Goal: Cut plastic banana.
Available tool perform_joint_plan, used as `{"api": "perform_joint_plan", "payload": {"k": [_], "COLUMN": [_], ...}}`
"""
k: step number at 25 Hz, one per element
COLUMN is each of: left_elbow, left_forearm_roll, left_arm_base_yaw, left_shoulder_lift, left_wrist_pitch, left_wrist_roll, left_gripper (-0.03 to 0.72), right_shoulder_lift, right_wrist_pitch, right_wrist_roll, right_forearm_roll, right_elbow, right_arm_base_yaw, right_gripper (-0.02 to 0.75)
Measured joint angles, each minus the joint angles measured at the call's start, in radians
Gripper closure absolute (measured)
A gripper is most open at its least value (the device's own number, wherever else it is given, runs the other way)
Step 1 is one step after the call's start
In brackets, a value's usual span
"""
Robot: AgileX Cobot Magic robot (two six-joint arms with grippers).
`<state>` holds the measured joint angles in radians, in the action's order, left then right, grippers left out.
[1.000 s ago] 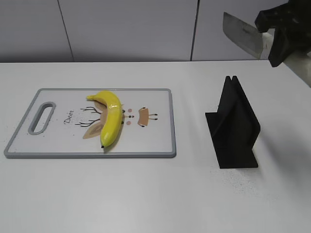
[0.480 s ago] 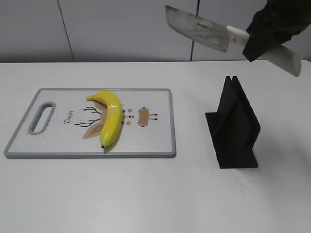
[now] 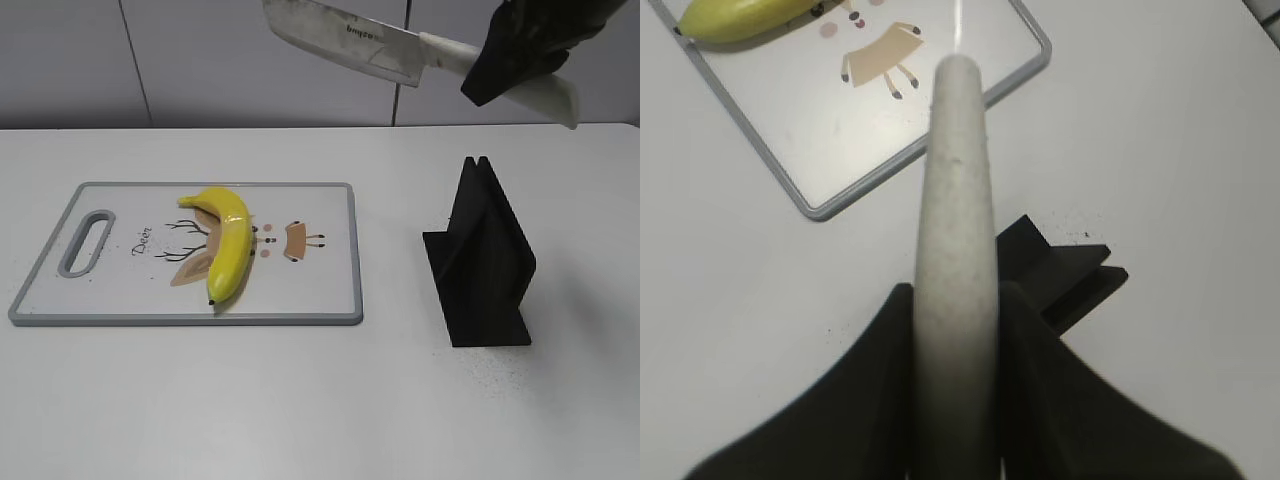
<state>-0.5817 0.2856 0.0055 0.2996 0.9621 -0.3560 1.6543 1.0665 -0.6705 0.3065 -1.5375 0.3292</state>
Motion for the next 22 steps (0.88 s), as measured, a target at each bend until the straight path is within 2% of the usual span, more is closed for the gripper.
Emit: {"api": "perform_joint_plan", "payload": {"k": [8,14,22], "left_elbow": [-0.193,-0.456,-0.793], "left_forearm_roll": [0.112,0.195,0.253], "left_arm_base_yaw": [0.0,0.0,-0.009], "left_shoulder_lift": [0.432,0.733,1.082], "left_wrist_pitch": [-0.043,0.026,0.194], "left_wrist_roll": [-0.3,-0.56,-0.743], "left_gripper": [0.061,0.07,0.091], "right_shoulder_lift": [0.147,0.26,0.418], "right_wrist_pitch": [0.137,0.142,0.152], "right_wrist_roll": [-0.135,-0.229,-0.343], "right_forearm_roll": [0.007,0.007,0.009], "right_elbow": [-0.172,-0.289,-0.423], "right_arm_base_yaw": [0.001,0.027,0.098], "right_gripper": [0.574,0.574,0.574]}}
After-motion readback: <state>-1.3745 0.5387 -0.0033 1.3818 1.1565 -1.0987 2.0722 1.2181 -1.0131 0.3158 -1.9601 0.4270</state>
